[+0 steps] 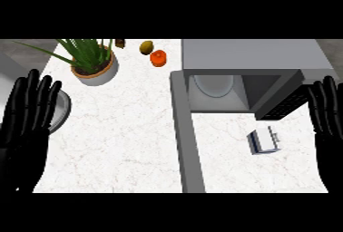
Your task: Pick up the milk, place it into the microwave and close the microwave
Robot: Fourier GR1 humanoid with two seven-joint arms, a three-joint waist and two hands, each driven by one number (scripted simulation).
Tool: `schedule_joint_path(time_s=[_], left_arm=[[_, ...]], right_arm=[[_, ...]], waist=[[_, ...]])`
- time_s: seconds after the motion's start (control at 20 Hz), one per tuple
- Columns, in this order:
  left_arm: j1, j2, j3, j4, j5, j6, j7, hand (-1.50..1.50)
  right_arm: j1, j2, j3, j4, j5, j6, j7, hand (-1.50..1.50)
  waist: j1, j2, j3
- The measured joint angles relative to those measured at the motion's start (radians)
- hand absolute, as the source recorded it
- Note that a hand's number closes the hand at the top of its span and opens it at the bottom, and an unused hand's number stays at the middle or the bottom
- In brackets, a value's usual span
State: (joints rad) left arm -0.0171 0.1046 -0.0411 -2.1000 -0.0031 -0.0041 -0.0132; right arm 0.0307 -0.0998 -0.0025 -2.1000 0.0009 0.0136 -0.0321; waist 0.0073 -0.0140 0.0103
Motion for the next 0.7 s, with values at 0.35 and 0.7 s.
schedule_joint_path(time_s=[0.35,0.7], left_arm=[[-0.008,0.018,0.095,0.02,0.033,0.019,0.051,-1.5],[0.109,-0.024,0.108,-0.032,0.092,0.025,0.111,-1.5]], right_arm=[[-0.021,0.071,0.038,0.064,0.137,-0.166,0.015,-1.5],[-0.012,0.094,0.207,0.133,0.07,-0.329,-0.024,-1.5]], waist=[[-0.002,0.013,-0.009],[0.0,0.013,-0.01]])
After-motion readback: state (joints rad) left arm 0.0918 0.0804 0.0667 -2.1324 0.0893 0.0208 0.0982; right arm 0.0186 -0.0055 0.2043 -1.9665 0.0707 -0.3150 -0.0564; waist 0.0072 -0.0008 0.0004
